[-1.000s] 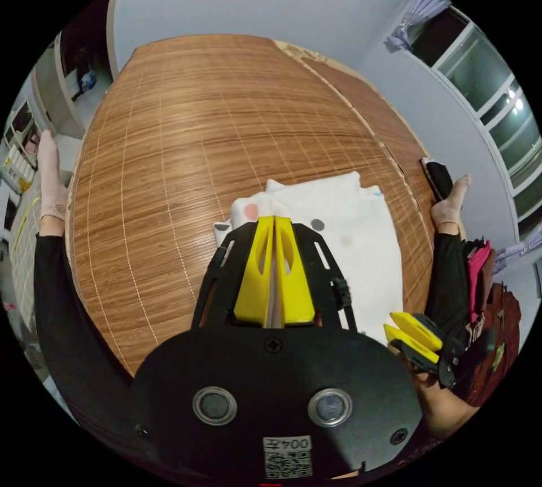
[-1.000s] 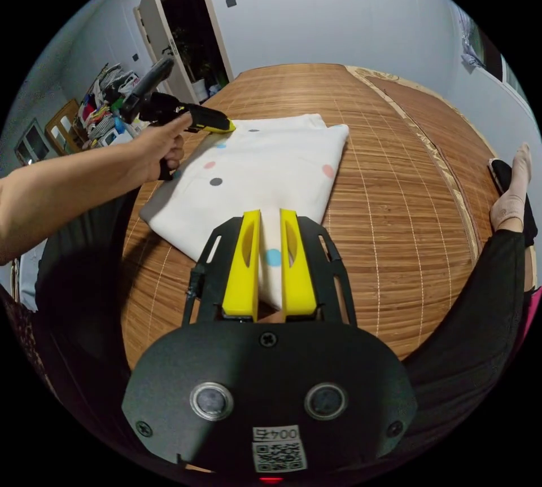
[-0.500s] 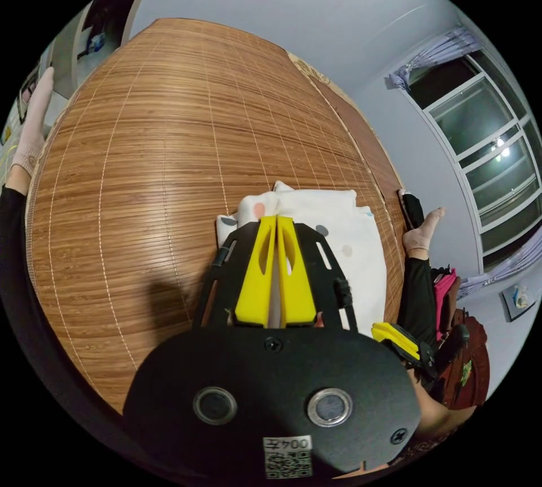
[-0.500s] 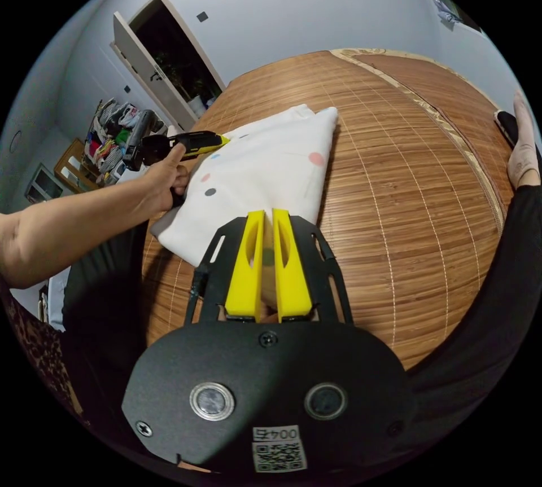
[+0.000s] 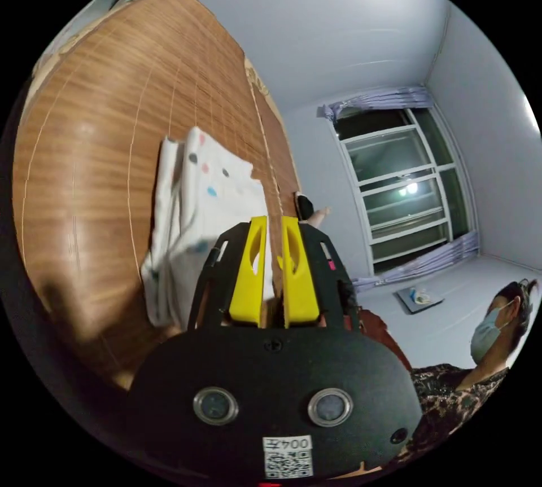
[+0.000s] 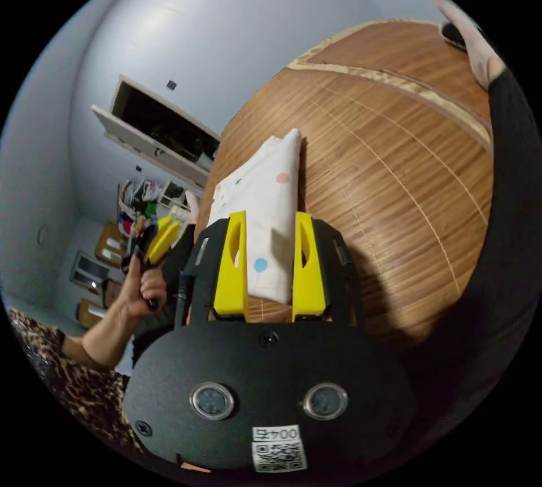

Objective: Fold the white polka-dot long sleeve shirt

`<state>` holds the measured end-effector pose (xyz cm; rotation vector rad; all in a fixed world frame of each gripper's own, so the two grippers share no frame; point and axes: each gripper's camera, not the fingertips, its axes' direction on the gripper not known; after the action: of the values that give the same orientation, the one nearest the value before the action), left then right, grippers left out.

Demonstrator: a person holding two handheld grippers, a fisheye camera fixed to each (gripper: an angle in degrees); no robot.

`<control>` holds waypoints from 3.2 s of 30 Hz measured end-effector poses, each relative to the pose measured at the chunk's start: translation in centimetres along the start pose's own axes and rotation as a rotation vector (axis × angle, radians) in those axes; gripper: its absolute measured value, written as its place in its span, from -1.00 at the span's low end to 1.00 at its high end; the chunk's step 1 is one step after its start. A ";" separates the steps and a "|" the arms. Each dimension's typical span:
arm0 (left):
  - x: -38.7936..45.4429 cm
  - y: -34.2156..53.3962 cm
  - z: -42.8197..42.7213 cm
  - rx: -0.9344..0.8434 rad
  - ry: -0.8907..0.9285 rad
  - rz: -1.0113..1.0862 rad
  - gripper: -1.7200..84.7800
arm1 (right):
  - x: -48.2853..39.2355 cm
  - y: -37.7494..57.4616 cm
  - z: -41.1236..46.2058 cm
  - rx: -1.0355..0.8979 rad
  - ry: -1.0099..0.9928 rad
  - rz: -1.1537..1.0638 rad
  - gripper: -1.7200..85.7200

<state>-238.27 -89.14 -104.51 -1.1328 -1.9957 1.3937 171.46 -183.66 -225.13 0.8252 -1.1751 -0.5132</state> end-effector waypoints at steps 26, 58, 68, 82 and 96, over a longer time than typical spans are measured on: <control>-10.2 7.1 7.5 -0.139 0.122 -0.342 -0.47 | 8.7 2.5 -7.4 -0.275 -0.188 0.213 -0.69; 5.6 15.0 19.6 -0.303 0.120 0.042 -0.78 | 1.2 20.7 -40.1 -0.265 -0.587 0.479 -0.66; 31.1 20.5 30.2 -0.513 0.489 0.526 -0.78 | -14.7 24.4 -74.6 0.104 -0.304 0.098 -0.71; 29.0 41.7 51.0 -1.267 0.701 0.450 -0.64 | -22.2 60.5 -111.3 0.394 0.305 0.674 -0.72; 31.2 46.0 64.4 -1.304 0.641 0.454 -0.69 | -27.9 65.9 -123.3 0.308 0.422 0.660 -0.75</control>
<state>-286.81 -91.67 -174.37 -2.2455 -2.0767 -0.4147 274.67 -86.65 -208.82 0.7036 -1.0605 0.3781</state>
